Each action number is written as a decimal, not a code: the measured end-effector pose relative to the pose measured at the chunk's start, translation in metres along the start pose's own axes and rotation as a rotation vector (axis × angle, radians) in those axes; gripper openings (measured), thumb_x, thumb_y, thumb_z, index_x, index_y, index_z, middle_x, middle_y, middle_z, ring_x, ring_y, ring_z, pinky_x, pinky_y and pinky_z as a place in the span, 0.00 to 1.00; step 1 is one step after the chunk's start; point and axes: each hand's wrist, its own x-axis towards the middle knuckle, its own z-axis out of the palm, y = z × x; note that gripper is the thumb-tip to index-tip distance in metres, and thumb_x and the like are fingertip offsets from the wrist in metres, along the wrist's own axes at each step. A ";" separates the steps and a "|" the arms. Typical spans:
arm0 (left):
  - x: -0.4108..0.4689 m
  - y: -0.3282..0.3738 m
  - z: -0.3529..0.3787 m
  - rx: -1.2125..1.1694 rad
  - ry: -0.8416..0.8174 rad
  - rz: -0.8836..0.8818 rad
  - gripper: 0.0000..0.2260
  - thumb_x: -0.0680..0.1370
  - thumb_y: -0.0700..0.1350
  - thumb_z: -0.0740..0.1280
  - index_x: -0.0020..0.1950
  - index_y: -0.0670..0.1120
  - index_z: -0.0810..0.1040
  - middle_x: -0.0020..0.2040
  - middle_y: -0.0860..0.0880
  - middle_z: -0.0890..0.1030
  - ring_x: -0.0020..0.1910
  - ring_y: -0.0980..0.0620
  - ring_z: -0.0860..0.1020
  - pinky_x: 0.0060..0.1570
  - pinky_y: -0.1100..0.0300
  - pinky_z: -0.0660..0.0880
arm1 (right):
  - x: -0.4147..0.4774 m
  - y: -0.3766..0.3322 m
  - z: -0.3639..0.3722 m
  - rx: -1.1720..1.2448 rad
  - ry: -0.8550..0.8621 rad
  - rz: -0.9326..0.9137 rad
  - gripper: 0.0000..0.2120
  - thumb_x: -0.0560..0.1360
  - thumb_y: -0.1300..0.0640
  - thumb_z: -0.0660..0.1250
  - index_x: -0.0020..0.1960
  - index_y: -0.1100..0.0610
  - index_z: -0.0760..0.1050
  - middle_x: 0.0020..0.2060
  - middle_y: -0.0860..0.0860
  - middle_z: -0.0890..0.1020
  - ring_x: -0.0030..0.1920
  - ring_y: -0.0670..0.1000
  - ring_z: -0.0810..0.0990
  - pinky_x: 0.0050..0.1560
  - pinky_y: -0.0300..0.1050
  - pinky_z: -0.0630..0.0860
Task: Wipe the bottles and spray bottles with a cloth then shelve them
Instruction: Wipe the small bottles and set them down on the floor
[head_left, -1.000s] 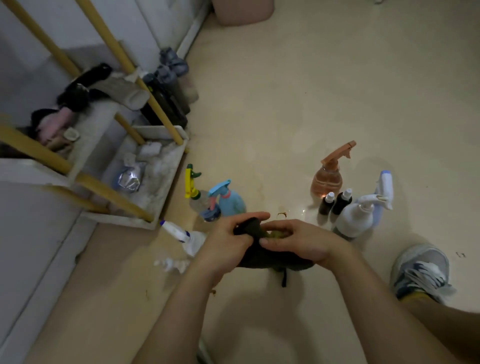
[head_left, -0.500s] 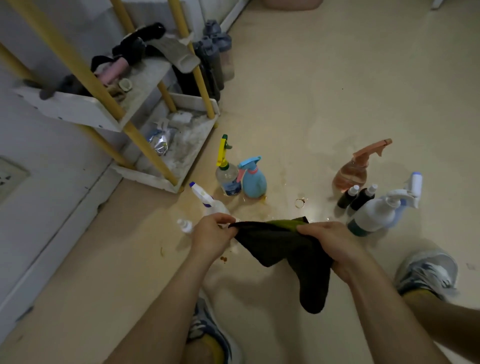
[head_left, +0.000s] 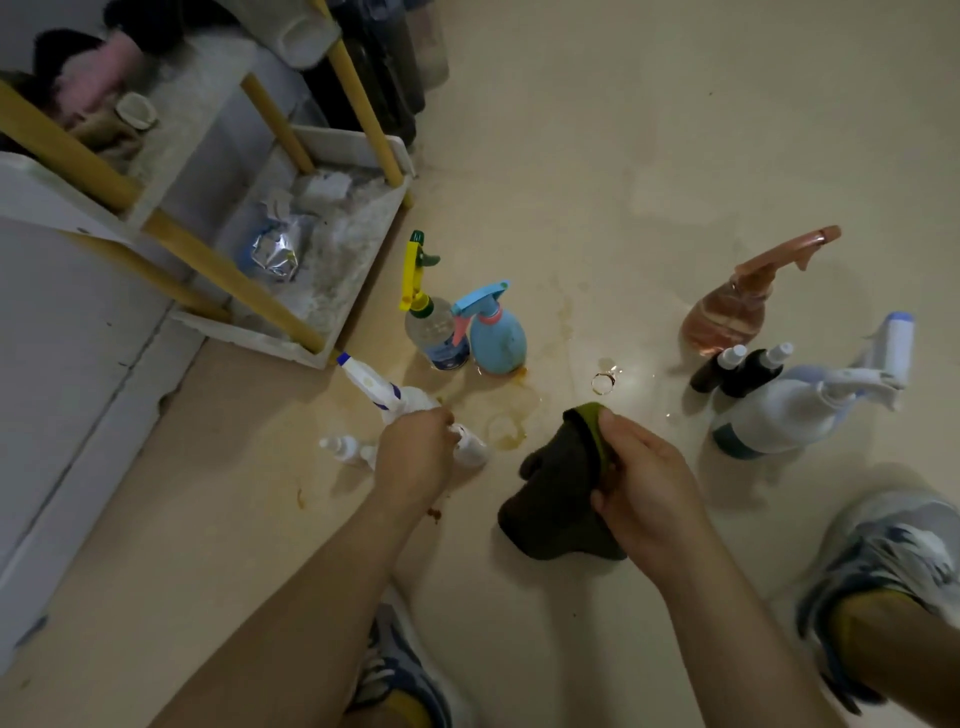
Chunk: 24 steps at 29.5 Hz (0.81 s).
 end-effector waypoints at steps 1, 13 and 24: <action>-0.004 0.002 -0.008 -0.083 0.031 -0.024 0.05 0.76 0.43 0.67 0.48 0.44 0.81 0.42 0.45 0.82 0.45 0.45 0.80 0.41 0.56 0.73 | -0.001 0.000 0.001 0.176 -0.045 0.095 0.09 0.80 0.55 0.64 0.53 0.59 0.81 0.44 0.57 0.85 0.43 0.53 0.85 0.44 0.49 0.80; -0.110 0.058 -0.179 -0.262 0.423 0.392 0.10 0.80 0.51 0.64 0.54 0.46 0.78 0.42 0.55 0.79 0.41 0.56 0.75 0.40 0.63 0.69 | -0.065 -0.035 0.034 -0.810 -0.401 -0.836 0.34 0.70 0.42 0.72 0.73 0.37 0.65 0.74 0.37 0.65 0.72 0.53 0.66 0.70 0.56 0.68; -0.156 0.055 -0.218 -1.113 0.113 0.226 0.27 0.73 0.67 0.60 0.65 0.52 0.77 0.58 0.55 0.82 0.59 0.58 0.79 0.62 0.55 0.75 | -0.161 -0.059 0.045 -0.371 -0.635 -0.739 0.19 0.73 0.54 0.72 0.62 0.46 0.75 0.53 0.48 0.84 0.53 0.51 0.83 0.54 0.47 0.81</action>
